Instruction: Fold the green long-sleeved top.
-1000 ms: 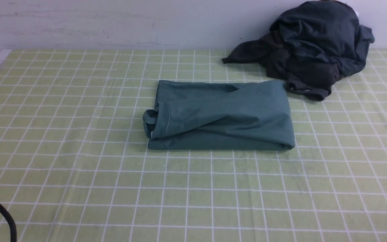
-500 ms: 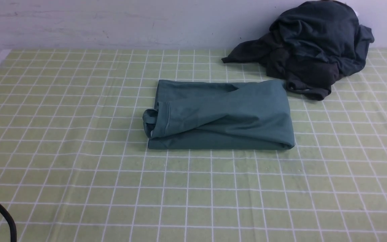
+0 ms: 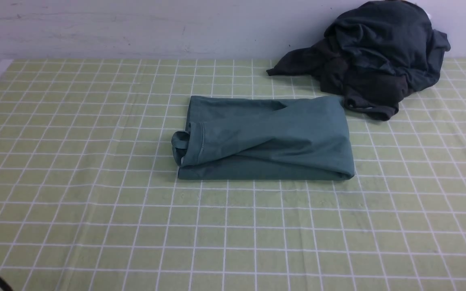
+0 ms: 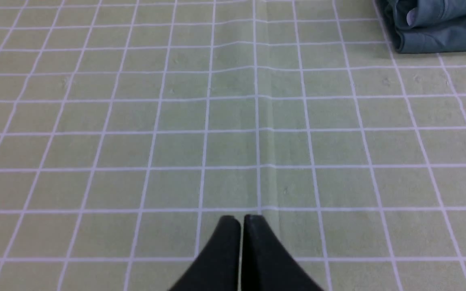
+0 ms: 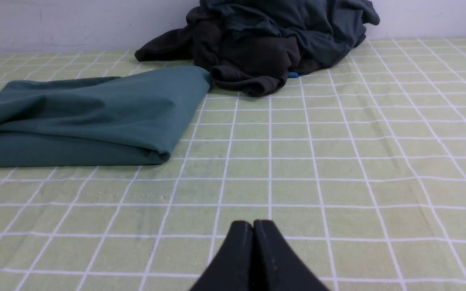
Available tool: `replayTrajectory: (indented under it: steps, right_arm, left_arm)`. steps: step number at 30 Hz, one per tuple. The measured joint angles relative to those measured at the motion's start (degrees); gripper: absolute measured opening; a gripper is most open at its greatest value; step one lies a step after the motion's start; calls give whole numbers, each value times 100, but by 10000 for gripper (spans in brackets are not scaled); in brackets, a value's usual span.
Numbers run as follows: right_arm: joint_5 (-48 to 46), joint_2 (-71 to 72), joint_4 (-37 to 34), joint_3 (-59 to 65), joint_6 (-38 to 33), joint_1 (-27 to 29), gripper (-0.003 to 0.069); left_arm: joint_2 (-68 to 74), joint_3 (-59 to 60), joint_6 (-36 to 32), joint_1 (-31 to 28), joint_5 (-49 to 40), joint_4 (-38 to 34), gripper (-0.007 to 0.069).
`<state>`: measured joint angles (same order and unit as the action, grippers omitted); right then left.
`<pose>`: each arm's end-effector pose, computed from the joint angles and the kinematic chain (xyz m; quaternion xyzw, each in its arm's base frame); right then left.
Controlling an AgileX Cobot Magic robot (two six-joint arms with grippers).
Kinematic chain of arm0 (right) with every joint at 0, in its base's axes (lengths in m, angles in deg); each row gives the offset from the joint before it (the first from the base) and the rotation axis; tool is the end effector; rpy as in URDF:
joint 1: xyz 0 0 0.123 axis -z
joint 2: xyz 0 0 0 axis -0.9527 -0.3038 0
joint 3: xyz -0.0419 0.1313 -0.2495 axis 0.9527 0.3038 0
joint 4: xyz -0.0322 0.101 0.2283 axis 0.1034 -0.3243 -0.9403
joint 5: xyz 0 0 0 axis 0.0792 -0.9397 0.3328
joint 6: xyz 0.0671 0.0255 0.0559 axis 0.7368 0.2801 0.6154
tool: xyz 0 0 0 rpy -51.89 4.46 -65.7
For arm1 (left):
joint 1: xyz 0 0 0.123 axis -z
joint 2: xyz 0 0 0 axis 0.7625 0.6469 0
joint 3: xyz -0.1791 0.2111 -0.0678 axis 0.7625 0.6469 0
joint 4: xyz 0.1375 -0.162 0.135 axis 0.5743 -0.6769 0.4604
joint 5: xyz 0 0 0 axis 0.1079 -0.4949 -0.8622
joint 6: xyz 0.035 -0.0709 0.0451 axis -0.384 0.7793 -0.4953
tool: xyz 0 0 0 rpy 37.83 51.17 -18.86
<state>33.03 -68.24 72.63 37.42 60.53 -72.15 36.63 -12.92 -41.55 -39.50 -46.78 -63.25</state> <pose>0.0529 0.0028 0.1734 0.0339 0.7993 0.0438 0.5984 0.0656 0.0000 0.2270 0.0121 0.8640 -0.0091 0.5032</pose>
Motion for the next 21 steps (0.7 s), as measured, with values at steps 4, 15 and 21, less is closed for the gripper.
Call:
replayTrajectory:
  steps: [4,15,21]
  right_arm:
    - [-5,0,0,0,0,0,-13]
    - [-11,0,4,-4,0,0,-13]
    - [-11,0,4,-4,0,0,-13]
  left_arm:
    - [-756,631,91,-11,538,249,-1]
    - [-1571,1537,-618,-165,2191,-387,-1]
    - [-1571,1538,-1648,-165,1434,-1231,-1]
